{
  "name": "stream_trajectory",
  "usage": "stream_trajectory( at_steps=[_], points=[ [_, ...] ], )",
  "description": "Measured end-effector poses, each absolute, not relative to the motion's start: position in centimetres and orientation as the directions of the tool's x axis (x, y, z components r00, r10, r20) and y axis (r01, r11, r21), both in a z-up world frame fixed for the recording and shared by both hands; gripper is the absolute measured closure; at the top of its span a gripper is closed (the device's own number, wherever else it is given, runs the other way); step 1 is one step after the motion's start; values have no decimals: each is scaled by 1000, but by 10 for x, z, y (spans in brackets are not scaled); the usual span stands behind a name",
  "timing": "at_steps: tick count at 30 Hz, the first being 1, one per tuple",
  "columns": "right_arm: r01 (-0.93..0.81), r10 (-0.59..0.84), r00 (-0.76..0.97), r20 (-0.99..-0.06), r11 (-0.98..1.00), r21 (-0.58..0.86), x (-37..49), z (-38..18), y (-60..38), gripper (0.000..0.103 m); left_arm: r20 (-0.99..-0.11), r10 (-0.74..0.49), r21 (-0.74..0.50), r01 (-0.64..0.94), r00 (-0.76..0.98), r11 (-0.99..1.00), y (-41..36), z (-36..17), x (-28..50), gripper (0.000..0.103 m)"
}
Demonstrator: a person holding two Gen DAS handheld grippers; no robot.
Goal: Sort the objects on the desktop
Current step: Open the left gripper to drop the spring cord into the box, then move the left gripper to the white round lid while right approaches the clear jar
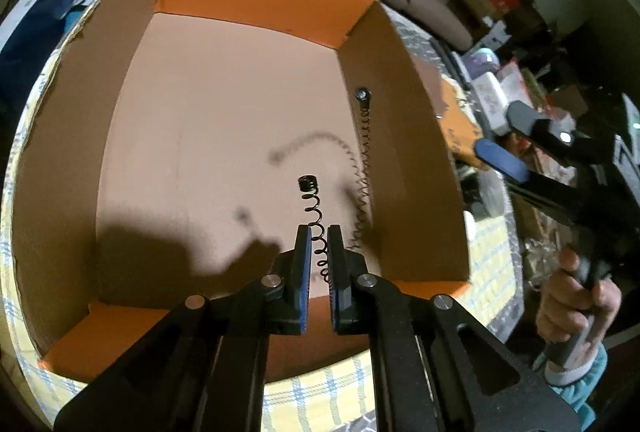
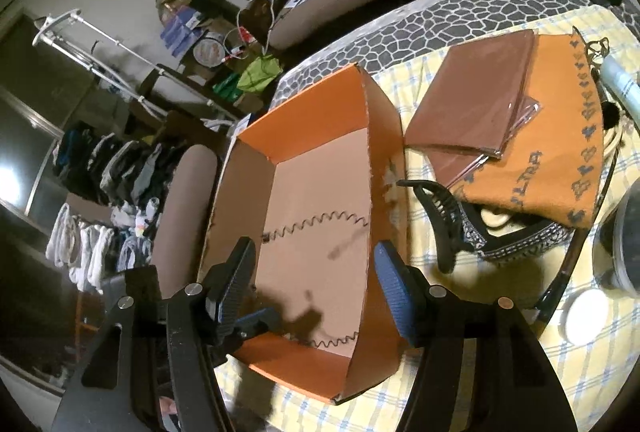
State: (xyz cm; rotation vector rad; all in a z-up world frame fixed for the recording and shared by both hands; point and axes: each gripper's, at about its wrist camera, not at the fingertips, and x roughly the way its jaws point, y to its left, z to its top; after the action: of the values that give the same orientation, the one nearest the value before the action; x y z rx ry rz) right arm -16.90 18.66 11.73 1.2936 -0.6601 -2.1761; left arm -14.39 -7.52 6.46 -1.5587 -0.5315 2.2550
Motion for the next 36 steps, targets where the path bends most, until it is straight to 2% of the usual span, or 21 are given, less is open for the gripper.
stream_trajectory(
  at_steps=[2, 7, 10, 14, 15, 20, 22, 23, 29, 32, 36],
  points=[
    [182, -636, -418, -649, -758, 626, -169, 119, 188, 38, -826, 458, -465, -62, -329, -883, -73, 62, -145, 92],
    [181, -556, -461, -691, -822, 541, -167, 124, 192, 38, -844, 430, -422, -99, -320, -901, -64, 63, -140, 65],
    [175, -520, -482, -706, -846, 504, -168, 125, 196, 38, -850, 422, -409, -111, -314, -906, -60, 64, -138, 56],
    [164, -477, -503, -721, -871, 462, -168, 125, 203, 37, -852, 427, -407, -129, -303, -904, -58, 67, -136, 49],
    [161, -463, -510, -725, -879, 449, -168, 126, 205, 37, -852, 425, -405, -130, -305, -905, -58, 69, -135, 44],
    [134, -370, -560, -741, -924, 359, -167, 133, 218, 31, -831, 435, -415, -134, -347, -900, -61, 84, -135, 34],
    [121, -334, -580, -743, -937, 327, -167, 136, 224, 26, -826, 422, -405, -129, -373, -905, -63, 90, -136, 20],
    [115, -318, -589, -743, -943, 313, -166, 138, 227, 23, -825, 414, -400, -121, -384, -909, -64, 91, -136, 19],
    [95, -249, -598, -762, -966, 241, -164, 139, 245, 18, -782, 457, -483, -52, -424, -874, -78, 95, -143, 18],
    [62, -208, -606, -768, -975, 215, -163, 138, 262, 15, -747, 474, -502, -72, -466, -862, -72, 107, -144, 10],
    [15, -165, -602, -781, -981, 196, -161, 133, 286, 14, -725, 472, -485, -114, -501, -867, -50, 121, -143, 10]
  ],
)
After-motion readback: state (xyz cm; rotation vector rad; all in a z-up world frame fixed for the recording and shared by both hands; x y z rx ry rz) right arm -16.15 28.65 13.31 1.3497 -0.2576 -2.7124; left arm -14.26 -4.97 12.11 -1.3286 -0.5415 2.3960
